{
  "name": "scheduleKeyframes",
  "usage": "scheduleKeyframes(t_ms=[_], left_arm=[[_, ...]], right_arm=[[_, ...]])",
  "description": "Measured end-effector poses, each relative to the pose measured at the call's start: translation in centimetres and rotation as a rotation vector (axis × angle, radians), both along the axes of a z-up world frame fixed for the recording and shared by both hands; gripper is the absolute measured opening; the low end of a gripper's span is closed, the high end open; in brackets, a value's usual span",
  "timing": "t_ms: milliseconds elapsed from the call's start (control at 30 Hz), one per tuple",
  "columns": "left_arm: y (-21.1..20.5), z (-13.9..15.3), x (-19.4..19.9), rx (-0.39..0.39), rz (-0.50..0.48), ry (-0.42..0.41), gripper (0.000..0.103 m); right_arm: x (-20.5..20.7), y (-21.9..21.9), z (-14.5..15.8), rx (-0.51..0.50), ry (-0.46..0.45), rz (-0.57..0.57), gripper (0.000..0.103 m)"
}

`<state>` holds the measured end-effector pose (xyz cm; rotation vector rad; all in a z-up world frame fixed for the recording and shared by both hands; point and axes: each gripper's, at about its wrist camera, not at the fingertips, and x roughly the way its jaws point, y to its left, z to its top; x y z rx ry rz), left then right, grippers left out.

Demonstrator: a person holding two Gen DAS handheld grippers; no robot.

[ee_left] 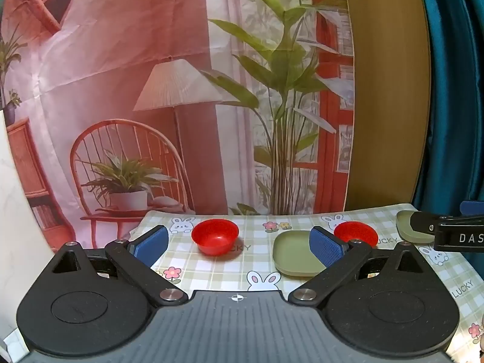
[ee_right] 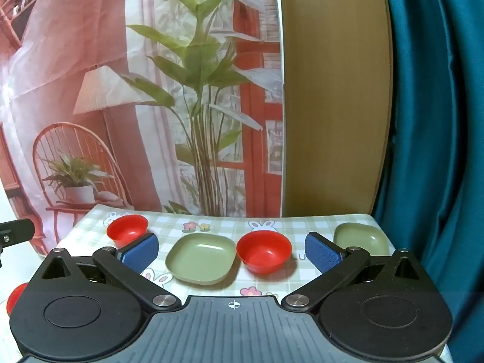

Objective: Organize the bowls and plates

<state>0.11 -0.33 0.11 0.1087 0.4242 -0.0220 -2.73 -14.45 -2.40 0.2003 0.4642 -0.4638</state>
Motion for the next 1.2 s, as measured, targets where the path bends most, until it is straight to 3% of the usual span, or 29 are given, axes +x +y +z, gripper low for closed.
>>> scheduleKeyframes(t_ms=[1200], left_arm=[[0.34,-0.40,0.61,-0.034,0.001,0.025,0.101]], right_arm=[[-0.21,0.27,0.14,-0.017,0.002,0.000,0.103]])
